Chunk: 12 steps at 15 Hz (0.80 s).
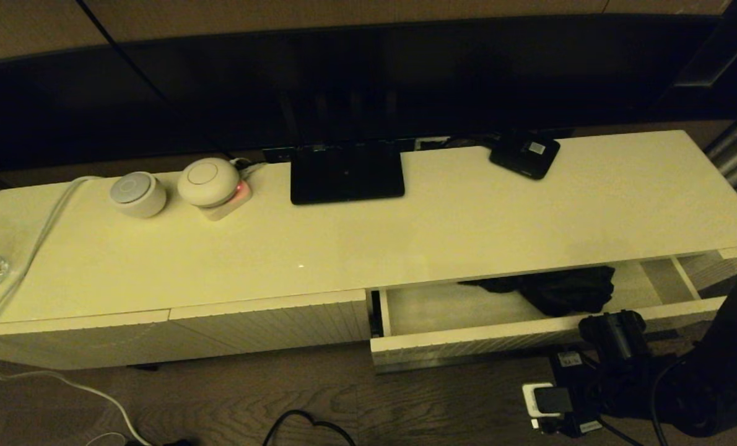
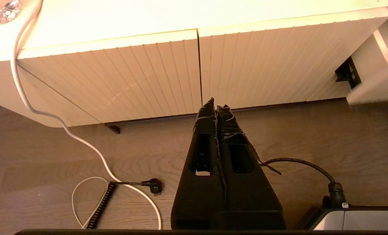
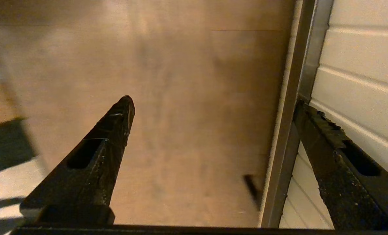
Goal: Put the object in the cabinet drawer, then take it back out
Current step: Open the drawer
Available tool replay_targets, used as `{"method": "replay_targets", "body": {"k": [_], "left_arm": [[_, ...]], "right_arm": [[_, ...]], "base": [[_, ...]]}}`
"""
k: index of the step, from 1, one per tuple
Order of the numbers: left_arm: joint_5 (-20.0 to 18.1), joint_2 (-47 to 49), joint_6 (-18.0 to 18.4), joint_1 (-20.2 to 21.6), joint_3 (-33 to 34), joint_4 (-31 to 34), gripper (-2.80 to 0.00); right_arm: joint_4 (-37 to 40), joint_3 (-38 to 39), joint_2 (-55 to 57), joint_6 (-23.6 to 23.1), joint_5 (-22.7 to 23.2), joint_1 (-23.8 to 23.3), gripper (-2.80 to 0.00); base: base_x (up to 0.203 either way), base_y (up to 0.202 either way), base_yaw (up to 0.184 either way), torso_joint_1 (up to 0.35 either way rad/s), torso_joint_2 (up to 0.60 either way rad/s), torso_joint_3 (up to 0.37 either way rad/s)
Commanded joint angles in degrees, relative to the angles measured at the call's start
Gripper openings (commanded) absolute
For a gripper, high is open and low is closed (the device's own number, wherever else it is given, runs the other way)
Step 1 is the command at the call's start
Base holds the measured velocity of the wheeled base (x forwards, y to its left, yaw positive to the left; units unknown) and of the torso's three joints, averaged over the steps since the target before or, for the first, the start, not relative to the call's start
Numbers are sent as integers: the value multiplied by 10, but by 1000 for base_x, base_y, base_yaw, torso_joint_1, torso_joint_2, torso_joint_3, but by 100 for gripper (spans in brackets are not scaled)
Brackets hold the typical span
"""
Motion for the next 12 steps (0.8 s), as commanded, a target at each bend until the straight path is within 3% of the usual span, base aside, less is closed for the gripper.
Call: {"method": "replay_targets", "body": {"k": [1,10,11,12], "left_arm": [[0,0,0,0,2,0,-280],[0,0,0,0,2,0,-280],[0,0,0,0,2,0,-280],[0,0,0,0,2,0,-280]], "right_arm": [[-7,31,-9,-5,2,0,0],[-7,76,-165,-3,27,3,0],[8,93,-189,-3,28,2,-280],[30,103,-218,-3,28,1,-280]], "base": [[0,0,0,0,0,0],[0,0,0,0,0,0],[0,0,0,0,0,0],[0,0,0,37,-2,3]]}}
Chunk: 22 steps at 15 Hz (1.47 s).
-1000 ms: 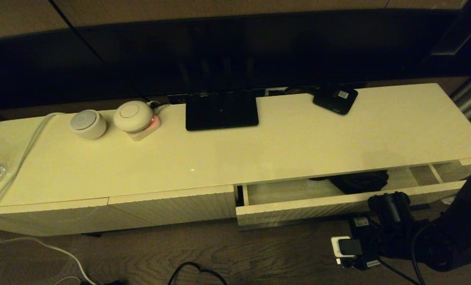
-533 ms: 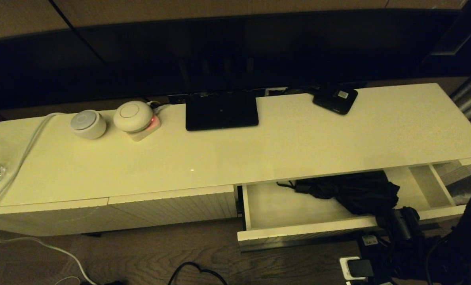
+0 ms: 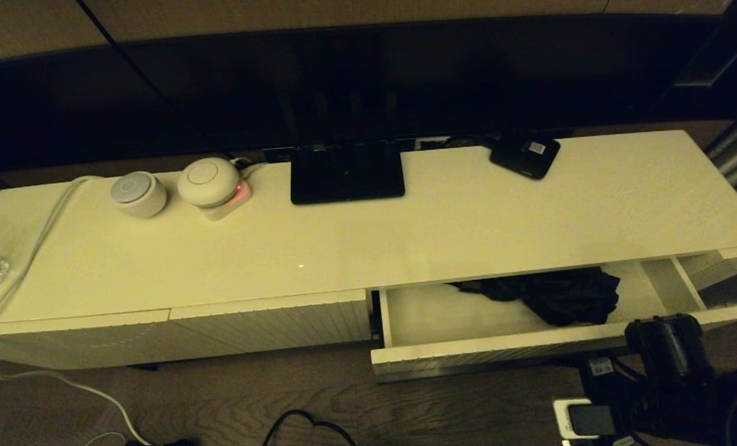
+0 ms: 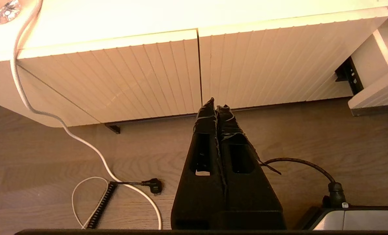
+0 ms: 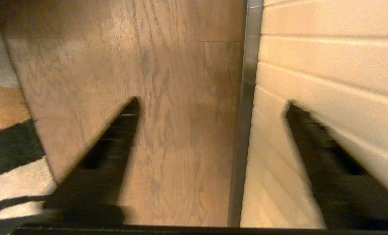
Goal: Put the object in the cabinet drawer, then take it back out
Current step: Open the drawer
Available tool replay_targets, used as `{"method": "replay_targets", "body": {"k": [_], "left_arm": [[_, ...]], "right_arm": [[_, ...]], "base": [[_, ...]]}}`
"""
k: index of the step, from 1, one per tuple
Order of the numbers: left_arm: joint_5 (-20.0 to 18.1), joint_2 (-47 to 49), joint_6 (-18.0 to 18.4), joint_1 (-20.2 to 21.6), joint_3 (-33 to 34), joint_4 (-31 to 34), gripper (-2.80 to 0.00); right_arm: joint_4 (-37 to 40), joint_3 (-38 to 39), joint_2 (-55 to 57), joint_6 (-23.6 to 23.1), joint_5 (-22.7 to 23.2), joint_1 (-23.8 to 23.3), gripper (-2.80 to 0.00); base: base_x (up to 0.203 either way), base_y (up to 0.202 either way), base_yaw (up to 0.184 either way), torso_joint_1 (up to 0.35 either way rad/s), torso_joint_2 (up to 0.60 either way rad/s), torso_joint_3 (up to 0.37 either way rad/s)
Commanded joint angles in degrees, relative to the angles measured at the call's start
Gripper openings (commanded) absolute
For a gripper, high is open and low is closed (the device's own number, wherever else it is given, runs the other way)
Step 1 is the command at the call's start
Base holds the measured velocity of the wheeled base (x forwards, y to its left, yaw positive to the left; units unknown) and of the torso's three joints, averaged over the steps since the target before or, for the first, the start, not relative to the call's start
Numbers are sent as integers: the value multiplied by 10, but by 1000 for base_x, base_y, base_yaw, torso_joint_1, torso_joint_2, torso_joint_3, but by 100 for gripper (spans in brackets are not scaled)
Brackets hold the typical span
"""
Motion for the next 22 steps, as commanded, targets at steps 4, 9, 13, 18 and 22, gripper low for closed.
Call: {"method": "replay_targets", "body": {"k": [4,9,13,18,22], "left_arm": [[0,0,0,0,2,0,-280],[0,0,0,0,2,0,-280],[0,0,0,0,2,0,-280],[0,0,0,0,2,0,-280],[0,0,0,0,2,0,-280]], "right_arm": [[195,16,-223,10,6,-8,-280],[492,-36,-461,189,18,-11,-280],[652,-203,-475,477,21,-9,-280],[672,-271,-344,724,-10,-8,-280],[672,-343,-235,918,-37,2,-280]], "base": [[0,0,0,0,0,0],[0,0,0,0,0,0],[0,0,0,0,0,0],[0,0,0,0,0,0],[0,0,0,0,0,0]]}}
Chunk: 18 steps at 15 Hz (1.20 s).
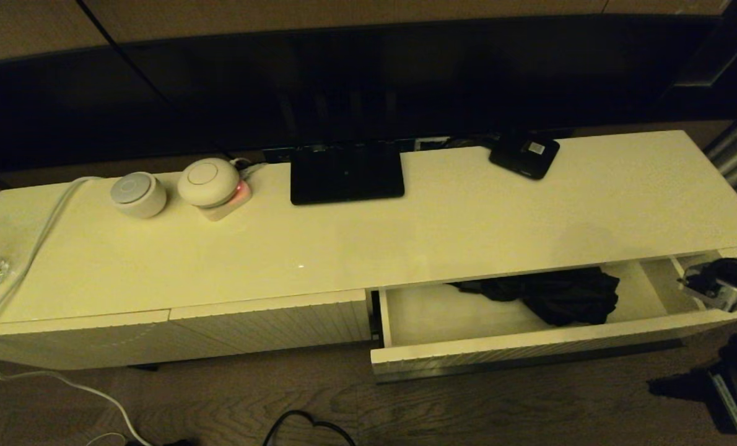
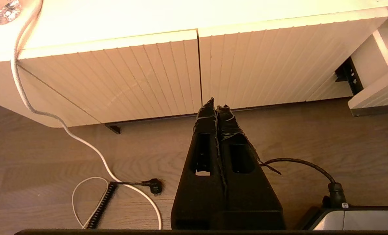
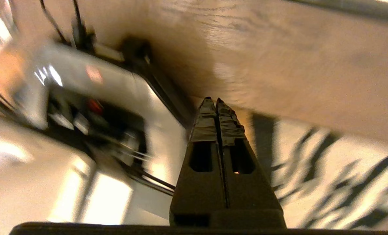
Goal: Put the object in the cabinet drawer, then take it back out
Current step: Open the drawer
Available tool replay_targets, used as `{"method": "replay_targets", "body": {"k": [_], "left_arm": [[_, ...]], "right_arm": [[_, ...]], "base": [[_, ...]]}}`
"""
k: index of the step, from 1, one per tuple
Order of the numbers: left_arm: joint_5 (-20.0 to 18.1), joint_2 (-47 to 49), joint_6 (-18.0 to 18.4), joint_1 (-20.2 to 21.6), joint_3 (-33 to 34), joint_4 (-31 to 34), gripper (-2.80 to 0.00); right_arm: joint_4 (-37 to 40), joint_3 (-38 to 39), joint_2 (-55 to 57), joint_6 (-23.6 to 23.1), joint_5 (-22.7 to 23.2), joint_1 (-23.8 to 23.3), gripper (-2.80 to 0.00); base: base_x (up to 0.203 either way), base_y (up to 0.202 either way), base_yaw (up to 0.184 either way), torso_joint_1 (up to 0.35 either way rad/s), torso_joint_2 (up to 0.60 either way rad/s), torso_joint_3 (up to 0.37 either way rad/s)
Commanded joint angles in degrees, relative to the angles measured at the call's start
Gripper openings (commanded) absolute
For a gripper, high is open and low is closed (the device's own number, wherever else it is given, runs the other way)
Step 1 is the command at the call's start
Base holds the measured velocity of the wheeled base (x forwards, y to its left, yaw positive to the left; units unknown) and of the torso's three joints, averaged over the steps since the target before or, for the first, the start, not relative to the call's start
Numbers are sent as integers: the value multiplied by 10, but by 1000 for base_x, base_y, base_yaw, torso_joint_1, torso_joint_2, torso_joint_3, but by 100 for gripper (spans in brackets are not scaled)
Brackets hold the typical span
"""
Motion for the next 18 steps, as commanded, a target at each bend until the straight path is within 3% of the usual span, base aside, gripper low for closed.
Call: {"method": "replay_targets", "body": {"k": [1,8,18], "left_arm": [[0,0,0,0,2,0,-280],[0,0,0,0,2,0,-280],[0,0,0,0,2,0,-280]], "right_arm": [[1,-46,95,101,-10,10,-280],[-3,-138,218,232,-42,30,-280],[-9,-207,279,237,-44,34,-280]], "base": [[0,0,0,0,0,0],[0,0,0,0,0,0],[0,0,0,0,0,0]]}}
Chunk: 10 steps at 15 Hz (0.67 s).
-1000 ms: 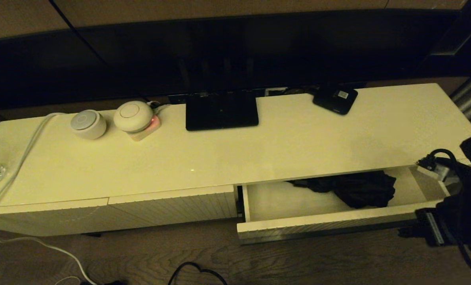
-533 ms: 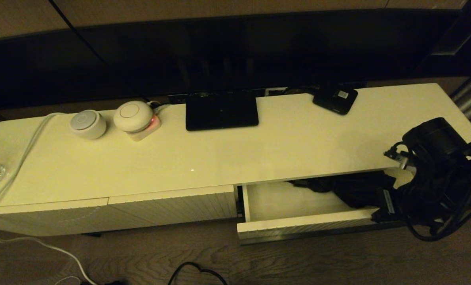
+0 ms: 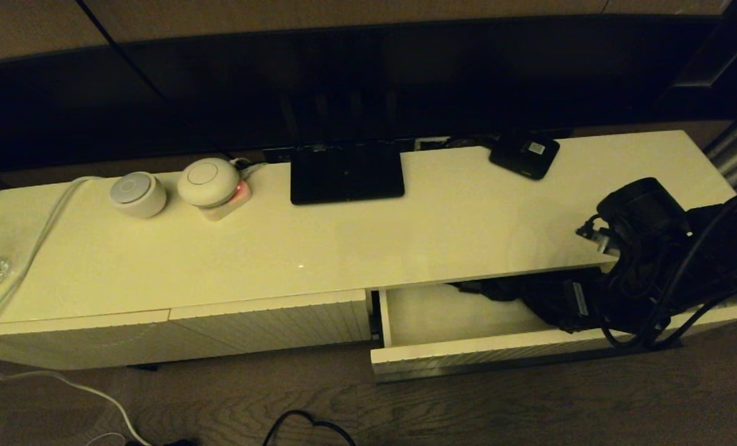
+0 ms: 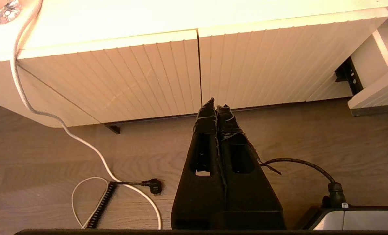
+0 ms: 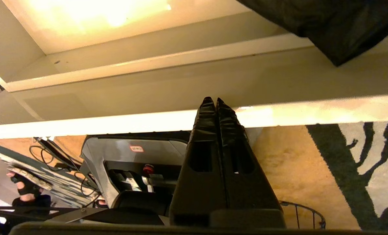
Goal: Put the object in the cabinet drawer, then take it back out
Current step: Open the drawer
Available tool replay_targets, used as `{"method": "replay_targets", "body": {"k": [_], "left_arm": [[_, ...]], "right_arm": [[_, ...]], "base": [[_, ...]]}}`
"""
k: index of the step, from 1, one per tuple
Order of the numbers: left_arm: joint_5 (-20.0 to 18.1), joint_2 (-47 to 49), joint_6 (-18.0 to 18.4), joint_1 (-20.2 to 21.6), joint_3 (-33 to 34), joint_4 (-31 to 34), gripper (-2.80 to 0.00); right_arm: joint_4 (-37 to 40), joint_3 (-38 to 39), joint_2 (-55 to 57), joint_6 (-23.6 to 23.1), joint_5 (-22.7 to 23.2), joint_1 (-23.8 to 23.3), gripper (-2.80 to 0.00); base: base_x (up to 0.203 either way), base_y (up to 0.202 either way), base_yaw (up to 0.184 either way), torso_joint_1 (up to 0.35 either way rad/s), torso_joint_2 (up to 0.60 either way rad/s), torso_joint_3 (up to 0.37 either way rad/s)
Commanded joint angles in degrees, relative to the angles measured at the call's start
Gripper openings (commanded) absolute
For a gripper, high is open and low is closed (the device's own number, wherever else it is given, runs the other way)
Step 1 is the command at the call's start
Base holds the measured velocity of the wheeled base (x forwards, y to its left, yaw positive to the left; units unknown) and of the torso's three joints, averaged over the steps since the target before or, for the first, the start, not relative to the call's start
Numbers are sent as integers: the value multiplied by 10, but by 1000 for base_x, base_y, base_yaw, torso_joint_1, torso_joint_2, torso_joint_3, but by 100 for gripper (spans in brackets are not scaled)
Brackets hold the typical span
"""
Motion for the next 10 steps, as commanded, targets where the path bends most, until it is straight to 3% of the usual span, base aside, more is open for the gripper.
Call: {"method": "replay_targets", "body": {"k": [1,10], "left_arm": [[0,0,0,0,2,0,-280],[0,0,0,0,2,0,-280]], "right_arm": [[0,-7,11,1,0,-1,-280],[-2,-20,23,-43,-27,-2,-280]], "base": [[0,0,0,0,0,0],[0,0,0,0,0,0]]}}
